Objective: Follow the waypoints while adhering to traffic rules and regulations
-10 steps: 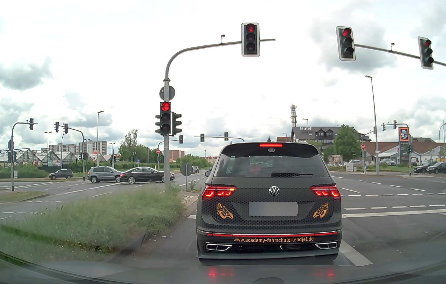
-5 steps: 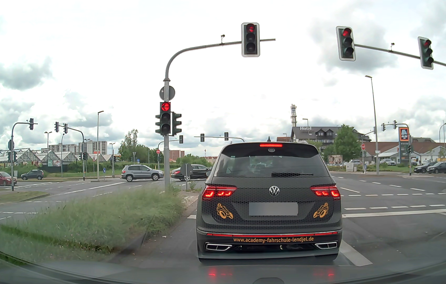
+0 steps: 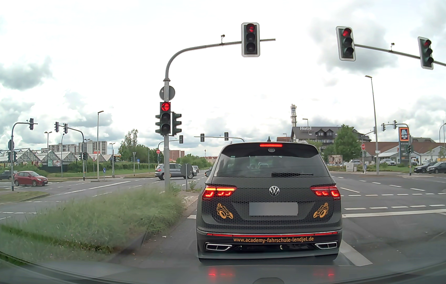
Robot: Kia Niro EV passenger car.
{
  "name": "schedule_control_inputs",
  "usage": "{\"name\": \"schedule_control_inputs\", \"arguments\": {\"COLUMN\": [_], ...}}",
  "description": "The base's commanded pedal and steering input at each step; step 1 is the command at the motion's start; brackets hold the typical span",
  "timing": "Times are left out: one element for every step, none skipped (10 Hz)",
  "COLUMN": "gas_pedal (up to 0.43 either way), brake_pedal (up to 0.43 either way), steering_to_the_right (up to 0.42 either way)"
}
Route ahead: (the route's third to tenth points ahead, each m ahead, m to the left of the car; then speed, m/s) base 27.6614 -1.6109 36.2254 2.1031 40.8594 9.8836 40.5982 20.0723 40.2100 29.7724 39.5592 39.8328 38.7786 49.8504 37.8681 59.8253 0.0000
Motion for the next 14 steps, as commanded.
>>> {"name": "schedule_control_inputs", "arguments": {"gas_pedal": [0.0,0.0,0.0,0.0,0.0,0.0,0.0,0.0,0.0,0.0,0.0,0.0,0.0,0.0], "brake_pedal": [0.256,0.256,0.262,0.256,0.256,0.262,0.256,0.262,0.256,0.256,0.256,0.262,0.262,0.262], "steering_to_the_right": [0.006,0.006,0.006,0.006,0.006,0.006,0.006,0.006,0.006,0.006,0.006,0.006,0.006,0.006]}}
